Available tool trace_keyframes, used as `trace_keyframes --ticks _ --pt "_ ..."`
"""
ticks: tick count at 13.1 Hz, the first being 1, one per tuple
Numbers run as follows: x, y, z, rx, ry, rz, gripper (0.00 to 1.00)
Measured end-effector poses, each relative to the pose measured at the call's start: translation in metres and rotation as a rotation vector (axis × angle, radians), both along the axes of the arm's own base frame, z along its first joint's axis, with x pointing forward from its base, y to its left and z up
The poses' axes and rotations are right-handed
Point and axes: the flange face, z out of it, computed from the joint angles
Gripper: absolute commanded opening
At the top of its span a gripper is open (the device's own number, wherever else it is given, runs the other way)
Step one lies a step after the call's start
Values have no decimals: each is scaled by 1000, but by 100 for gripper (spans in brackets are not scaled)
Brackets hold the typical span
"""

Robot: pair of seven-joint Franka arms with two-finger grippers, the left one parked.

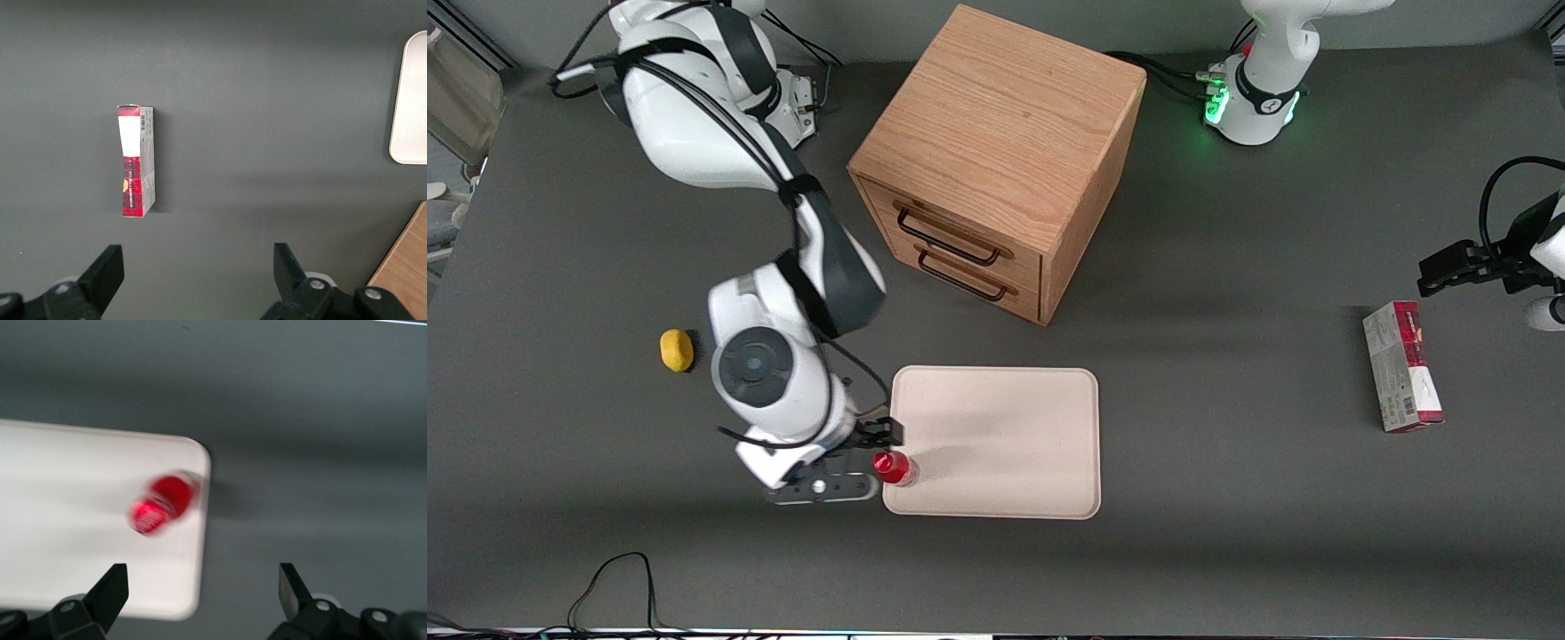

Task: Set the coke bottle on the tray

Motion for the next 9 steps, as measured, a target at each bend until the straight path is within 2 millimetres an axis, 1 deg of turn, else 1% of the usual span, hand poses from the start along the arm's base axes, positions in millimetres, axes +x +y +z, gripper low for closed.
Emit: trace_keyframes --ticks 2,3,4,5,6,7,9 --pt "-3 -64 44 4 40 29 100" --pt "-11 -97 61 13 51 45 100" --pt "-23 -129 74 22 52 53 100" --pt "-39 -155 86 28 53 53 100" --pt "-60 -174 96 28 57 44 100" --pt "-81 -190 107 25 62 34 100" --pt "-117 -210 130 26 85 39 100"
